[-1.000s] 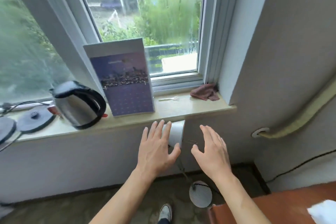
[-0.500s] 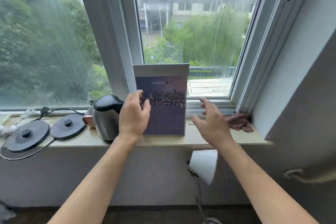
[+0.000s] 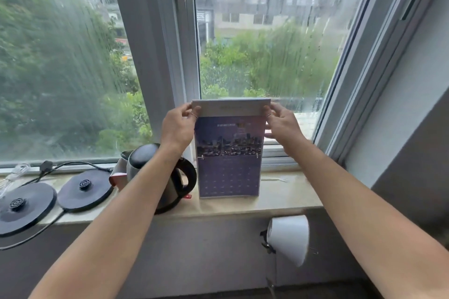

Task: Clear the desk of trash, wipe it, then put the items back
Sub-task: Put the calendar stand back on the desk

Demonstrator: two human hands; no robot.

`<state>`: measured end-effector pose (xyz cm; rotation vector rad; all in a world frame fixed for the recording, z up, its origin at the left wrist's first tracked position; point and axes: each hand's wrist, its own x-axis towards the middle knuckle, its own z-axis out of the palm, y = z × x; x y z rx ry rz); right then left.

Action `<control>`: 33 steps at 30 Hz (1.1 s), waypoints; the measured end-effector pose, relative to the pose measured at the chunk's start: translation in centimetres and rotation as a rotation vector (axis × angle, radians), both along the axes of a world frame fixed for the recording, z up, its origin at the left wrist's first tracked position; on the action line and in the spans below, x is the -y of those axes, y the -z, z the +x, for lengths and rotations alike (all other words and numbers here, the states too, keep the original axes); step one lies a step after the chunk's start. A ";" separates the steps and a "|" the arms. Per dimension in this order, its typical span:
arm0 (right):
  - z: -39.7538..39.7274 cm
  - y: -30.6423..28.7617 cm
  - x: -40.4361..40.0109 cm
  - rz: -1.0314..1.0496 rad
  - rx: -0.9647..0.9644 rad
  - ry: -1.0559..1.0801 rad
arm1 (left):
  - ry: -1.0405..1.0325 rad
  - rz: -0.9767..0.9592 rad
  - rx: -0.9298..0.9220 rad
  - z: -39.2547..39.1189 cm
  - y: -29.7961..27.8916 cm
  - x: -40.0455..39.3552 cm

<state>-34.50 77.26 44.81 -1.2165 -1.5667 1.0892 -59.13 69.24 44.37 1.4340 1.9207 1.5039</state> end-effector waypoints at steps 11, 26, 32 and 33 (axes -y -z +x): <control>-0.3 -0.2 0.5 -0.042 -0.200 0.051 | 0.166 0.057 0.472 -0.3 -0.2 -0.3; 10.0 -8.3 6.3 0.150 -0.162 0.285 | 0.516 0.108 0.498 7.6 -8.2 -1.9; 18.1 -8.4 10.9 0.178 -0.132 0.520 | 0.748 0.043 0.568 15.9 -8.5 -2.5; 19.5 -8.2 11.8 0.189 -0.134 0.559 | 0.782 0.034 0.569 17.5 -8.5 -2.2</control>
